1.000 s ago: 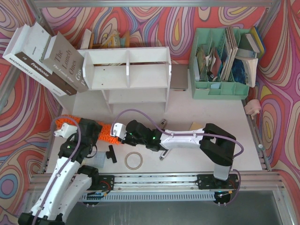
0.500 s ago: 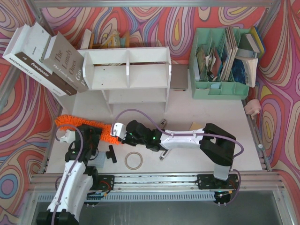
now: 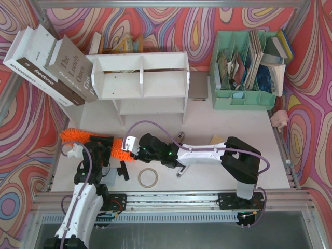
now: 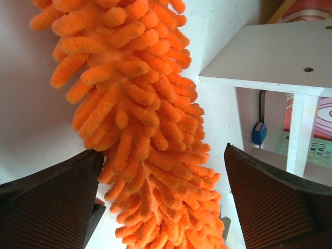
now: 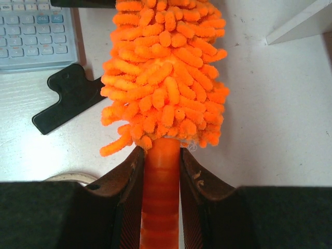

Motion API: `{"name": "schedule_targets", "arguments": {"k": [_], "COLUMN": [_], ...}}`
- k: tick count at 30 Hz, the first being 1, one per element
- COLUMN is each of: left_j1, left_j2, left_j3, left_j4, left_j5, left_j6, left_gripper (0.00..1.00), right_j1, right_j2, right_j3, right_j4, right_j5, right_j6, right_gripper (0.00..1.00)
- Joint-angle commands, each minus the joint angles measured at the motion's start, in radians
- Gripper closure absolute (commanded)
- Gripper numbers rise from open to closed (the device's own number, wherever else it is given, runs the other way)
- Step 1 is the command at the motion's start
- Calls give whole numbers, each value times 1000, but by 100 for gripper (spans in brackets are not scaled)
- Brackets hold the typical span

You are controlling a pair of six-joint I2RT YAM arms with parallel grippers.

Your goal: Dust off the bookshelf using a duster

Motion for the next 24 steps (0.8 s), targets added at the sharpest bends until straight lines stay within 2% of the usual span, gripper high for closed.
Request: {"name": "schedule_targets", "arguments": {"k": [1,6,10,17,20,24], "left_j1": [7,6,7,5,0,-5], "left_j2": [23,70,104,85,28,-67], "left_j3": [-35,-36,-23,12,15,28], "left_j4": [63,100,107,33,-59,-223], "left_j5": [4,15,22,20,-31,-98], "left_j6": [-25,-31,-31,-39,-72,-119], "left_gripper": [13,19,30,58,78,93], "right_j1": [16,26,32,37,37,37], "right_j2": [-44,-47,-45,-37,-30,-17], "right_j3": [46,56,55,48,48,54], "right_j4": [31,24,25,34,40,36], "right_j5": [-19,-18,-21,-15,9,15], "right_j6": [17,23,33,51,57,57], "right_gripper": [100,100,100,100,100,100]}}
